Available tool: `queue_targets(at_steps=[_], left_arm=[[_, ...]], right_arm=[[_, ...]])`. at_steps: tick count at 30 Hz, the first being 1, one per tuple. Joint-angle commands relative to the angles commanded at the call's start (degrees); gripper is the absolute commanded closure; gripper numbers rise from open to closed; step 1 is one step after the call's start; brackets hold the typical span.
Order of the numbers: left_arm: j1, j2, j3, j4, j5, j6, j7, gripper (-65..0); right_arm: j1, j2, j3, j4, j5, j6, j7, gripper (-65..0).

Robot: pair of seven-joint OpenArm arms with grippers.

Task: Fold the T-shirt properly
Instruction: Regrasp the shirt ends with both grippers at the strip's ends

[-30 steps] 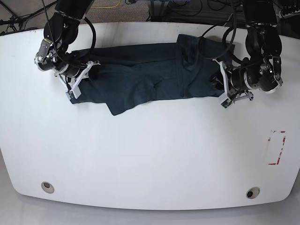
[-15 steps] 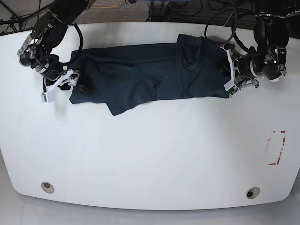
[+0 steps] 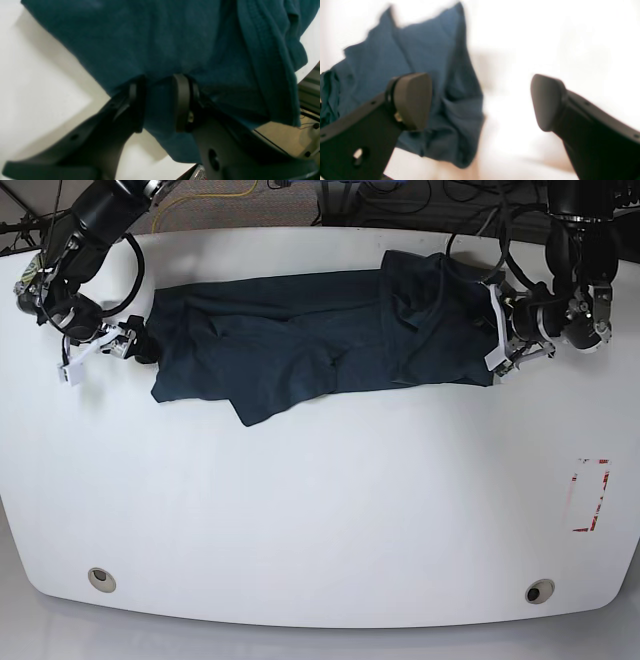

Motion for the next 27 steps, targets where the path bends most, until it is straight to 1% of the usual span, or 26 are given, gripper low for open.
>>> queue_targets(at_steps=[5,7,11,16,21,25,27], left_arm=[[-1.0,0.1,0.1,-0.2,0.0,0.0,0.0,-16.4],[-1.2,0.1,0.1,-0.2,0.0,0.0,0.0,-16.4],[-1.5,0.1,0.1,-0.3,0.0,0.0,0.0,-16.4],[-1.6,0.1,0.1,0.0,0.0,0.0,0.0,-16.4],[-1.6,0.1,0.0,-0.2,0.0,0.0,0.0,-16.4],[-1.6,0.1,0.0,-0.1,0.0,0.0,0.0,-16.4],[-1.6,0.1,0.0,-0.1,0.0,0.0,0.0,-16.4]], right_arm=[[-0.8,-0.1,-1.1,-0.2,0.4,0.00,0.2,-59.1],[-1.6,-1.2,-2.9,-0.1,0.5,0.00,0.5,-59.1],[-2.0,-3.4,-4.7,-0.1,0.4,0.00,0.6,-59.1],[-2.7,-7.2,-7.3,0.2,0.4,0.00,0.5,-59.1],[-3.4,-10.5,-9.6,3.8,0.0,0.00,0.5,-59.1],[-4.1,-11.7,-10.4,5.5,0.1,0.00,0.4,-59.0],[-4.7,-11.7,-10.4,6.5,0.1,0.00,0.4,-59.0]])
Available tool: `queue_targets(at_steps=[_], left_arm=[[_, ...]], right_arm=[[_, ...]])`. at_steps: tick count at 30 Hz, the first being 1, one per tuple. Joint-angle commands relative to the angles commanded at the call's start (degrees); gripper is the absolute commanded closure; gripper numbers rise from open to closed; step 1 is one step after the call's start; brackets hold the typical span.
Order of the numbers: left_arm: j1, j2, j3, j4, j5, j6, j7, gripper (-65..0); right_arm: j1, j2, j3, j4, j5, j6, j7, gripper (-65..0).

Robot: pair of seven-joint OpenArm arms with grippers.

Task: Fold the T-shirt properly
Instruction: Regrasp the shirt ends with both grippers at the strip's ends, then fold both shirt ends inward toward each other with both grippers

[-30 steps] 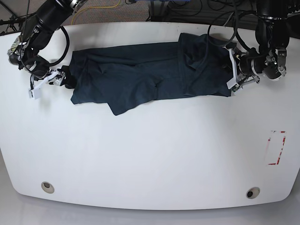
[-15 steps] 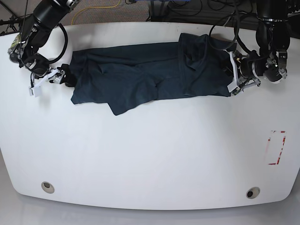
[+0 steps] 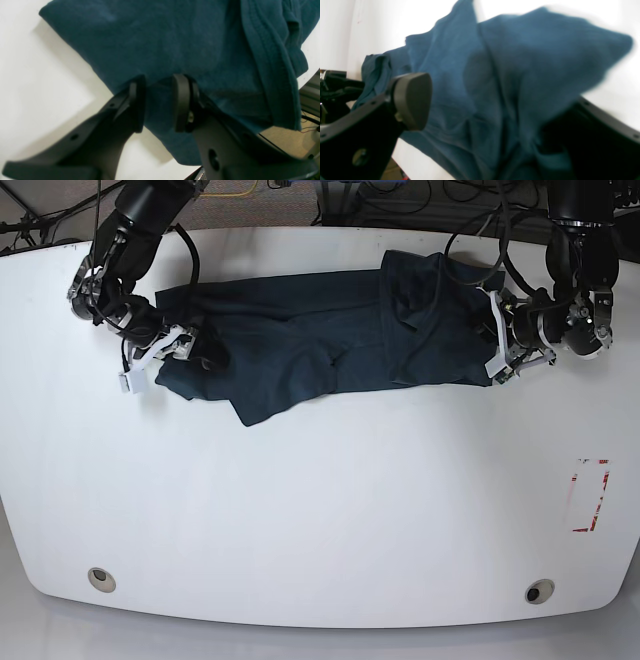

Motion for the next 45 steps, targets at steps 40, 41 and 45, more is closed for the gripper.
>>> queue_targets(at_steps=[40,41,45], left_arm=[[-13.2,14.4,7.9,-11.5,0.1,4.2,-0.4,-16.4],[-13.4,15.0,7.9,-12.4,0.1,4.4,-0.7,-16.4],[-14.7,19.5,8.0,-18.5,2.0,7.2,-4.0,-16.4]], right_arm=[[-2.3,9.2,-1.0,13.6,-0.3,-7.87,0.3,0.0],[-2.3,9.5,-1.4,13.7,-0.3,-7.87,0.3,0.0],[-2.2,13.7,-4.7,16.4,-0.8,-7.87,1.5,0.0]])
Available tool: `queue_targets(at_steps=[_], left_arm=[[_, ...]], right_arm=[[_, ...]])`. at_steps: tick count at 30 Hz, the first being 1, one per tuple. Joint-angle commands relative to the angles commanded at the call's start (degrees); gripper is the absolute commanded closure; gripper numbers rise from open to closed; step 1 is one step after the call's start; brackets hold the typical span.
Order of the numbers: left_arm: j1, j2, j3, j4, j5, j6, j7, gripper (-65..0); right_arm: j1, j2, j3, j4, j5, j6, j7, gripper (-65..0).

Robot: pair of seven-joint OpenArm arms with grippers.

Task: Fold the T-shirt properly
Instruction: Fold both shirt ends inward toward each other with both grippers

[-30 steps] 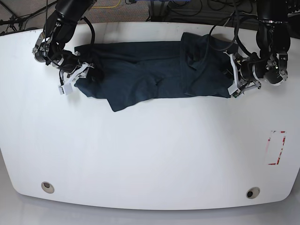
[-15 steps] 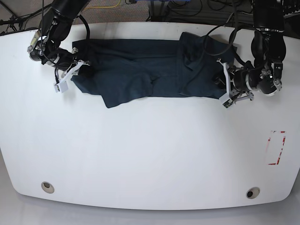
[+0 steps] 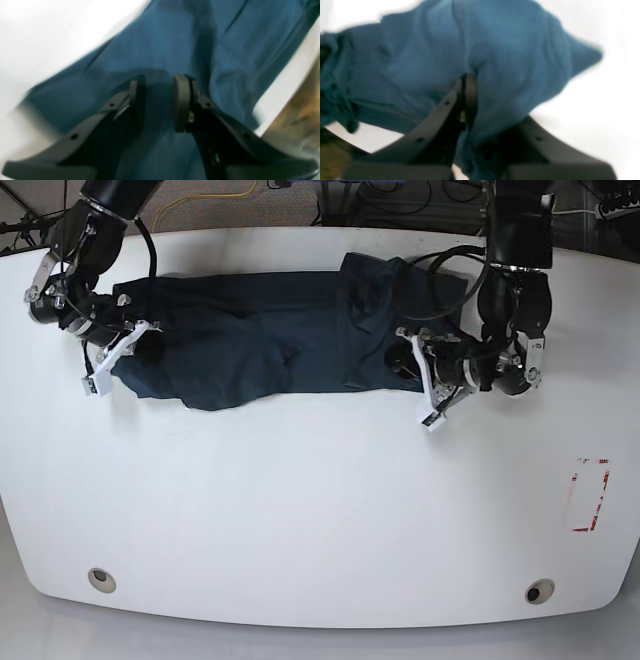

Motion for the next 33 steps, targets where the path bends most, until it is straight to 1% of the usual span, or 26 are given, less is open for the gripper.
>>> queue_targets(at_steps=[3,5,8,9,12,14,15,17,21,22,23,25,26,27,31,33], left_arm=[[-1.0,2.9,0.1,-3.2,3.0,2.1,-3.4,-16.4],[-0.9,4.5,0.1,-4.3,4.5,2.9,-4.7,-16.4],[-1.0,5.9,0.0,-4.1,5.5,3.2,-4.5,-16.4],[-1.0,5.9,0.0,-3.9,5.4,3.2,-4.4,-16.4],[-1.5,5.9,0.1,-1.4,5.2,2.9,-4.0,-16.4],[-1.6,5.6,-0.2,1.7,3.8,1.2,-2.5,-16.4],[-1.7,5.5,-0.3,2.9,2.9,-0.1,-1.8,-16.4],[-1.9,4.2,-0.3,4.5,1.7,-2.2,-0.8,-16.4],[-3.0,1.1,-0.4,8.6,-1.6,-6.5,1.1,-16.4],[-3.0,0.2,-0.4,9.9,-2.5,-7.2,1.7,-16.4],[-2.9,-0.3,-0.4,10.3,-2.8,-7.2,1.9,-16.4],[-2.2,-3.1,-0.4,11.6,-4.3,-7.2,2.7,-16.4],[-1.8,-3.8,-0.4,11.9,-4.7,-7.2,2.7,-16.4],[-1.1,-5.2,-0.4,12.1,-5.4,-7.2,2.8,-16.4],[1.2,-8.3,-0.4,12.3,-8.2,-7.2,3.0,-16.4],[2.7,-10.0,-0.4,12.2,-10.1,-7.2,2.8,-16.4]], right_arm=[[0.4,1.1,-1.9,2.1,-1.1,0.00,0.1,0.0],[1.0,1.3,-3.4,3.3,-1.1,0.00,-0.1,0.0],[0.2,2.5,-4.4,5.1,-1.2,0.00,-0.1,0.0],[0.1,2.7,-4.5,5.3,-1.2,0.00,-0.1,0.0],[-0.1,2.7,-5.3,5.6,-1.2,0.09,-0.1,0.0],[-0.4,2.7,-6.0,5.7,-1.2,0.18,-0.1,0.0],[-0.8,2.7,-6.1,5.7,-1.2,0.18,-0.1,0.0],[-1.1,2.5,-6.2,5.5,-1.2,0.09,0.4,0.0],[-0.9,0.6,-6.2,5.7,-1.2,0.09,0.4,0.0],[-1.0,0.4,-6.2,5.7,-1.2,0.09,0.4,0.0],[-1.0,0.4,-6.2,5.7,-1.2,0.09,0.4,0.0],[-0.9,0.1,-6.2,5.5,-1.3,0.09,0.3,0.0],[-0.9,0.0,-6.2,5.6,-1.3,0.09,0.3,0.0],[-0.9,-0.1,-6.2,5.8,-1.2,0.26,0.3,0.0],[-0.9,-0.3,-6.2,7.0,-1.1,0.35,0.3,0.0],[-0.9,-1.5,-6.2,7.2,-1.1,0.35,0.3,0.0]])
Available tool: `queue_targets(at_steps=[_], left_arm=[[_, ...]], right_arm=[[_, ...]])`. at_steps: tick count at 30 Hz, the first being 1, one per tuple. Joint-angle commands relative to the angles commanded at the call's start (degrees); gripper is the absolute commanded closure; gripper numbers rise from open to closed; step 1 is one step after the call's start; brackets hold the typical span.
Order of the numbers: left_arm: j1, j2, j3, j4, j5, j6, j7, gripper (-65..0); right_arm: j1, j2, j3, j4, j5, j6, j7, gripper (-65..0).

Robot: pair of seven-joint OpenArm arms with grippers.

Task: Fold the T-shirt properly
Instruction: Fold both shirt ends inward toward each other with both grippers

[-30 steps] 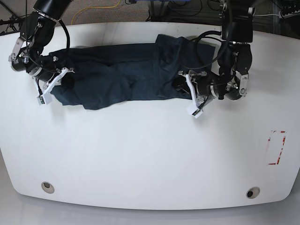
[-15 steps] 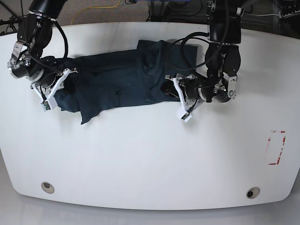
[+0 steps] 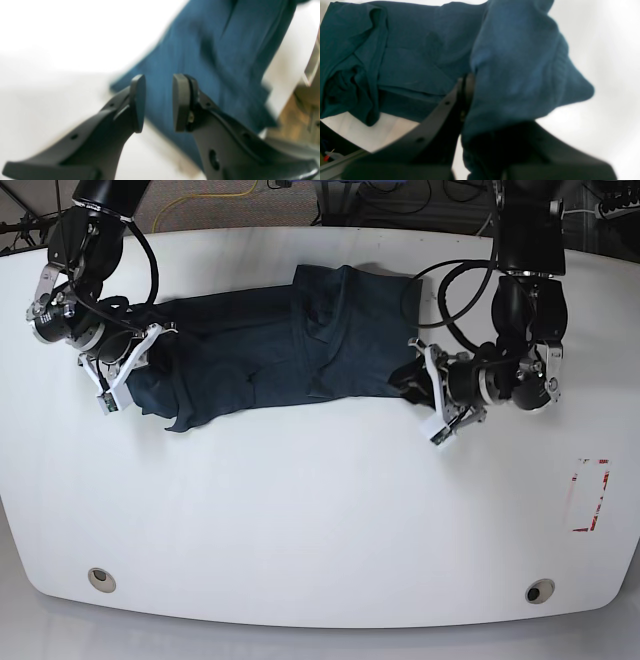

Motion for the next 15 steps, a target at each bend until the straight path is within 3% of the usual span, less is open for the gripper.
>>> queue_targets(at_steps=[4,8,15], left_arm=[[2.2,-1.3,0.1,-0.2,-3.0,0.0,-0.1,-16.4],[3.0,-1.1,0.3,-0.4,-2.8,0.0,-0.7,-16.4],[3.3,-1.0,5.7,-6.3,0.0,0.0,-7.3,-16.4]], right_arm=[[0.0,-1.2,-0.1,0.3,0.0,0.00,-0.2,0.0],[0.0,-1.5,-1.6,0.3,0.0,-0.18,-0.2,0.0],[0.3,-4.1,-6.2,2.2,-0.4,-0.35,0.1,0.0]])
